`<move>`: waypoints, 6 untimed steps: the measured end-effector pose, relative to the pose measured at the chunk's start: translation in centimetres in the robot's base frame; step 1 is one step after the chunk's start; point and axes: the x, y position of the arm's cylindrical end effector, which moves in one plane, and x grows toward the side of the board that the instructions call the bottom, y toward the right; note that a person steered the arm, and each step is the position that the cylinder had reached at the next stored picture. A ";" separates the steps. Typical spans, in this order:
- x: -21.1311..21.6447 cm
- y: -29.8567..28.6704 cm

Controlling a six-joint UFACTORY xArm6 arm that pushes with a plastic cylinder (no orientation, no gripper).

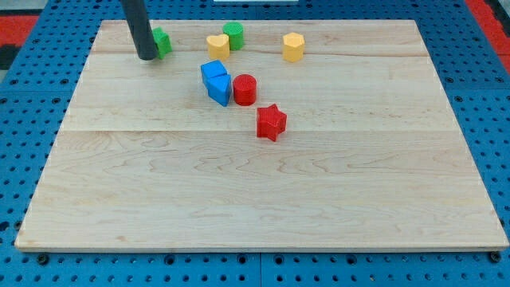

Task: Push the green star to the top left side of the yellow heart

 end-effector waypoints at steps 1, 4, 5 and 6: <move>-1.3 -4.4; 0.3 7.4; 3.1 12.4; 5.9 15.1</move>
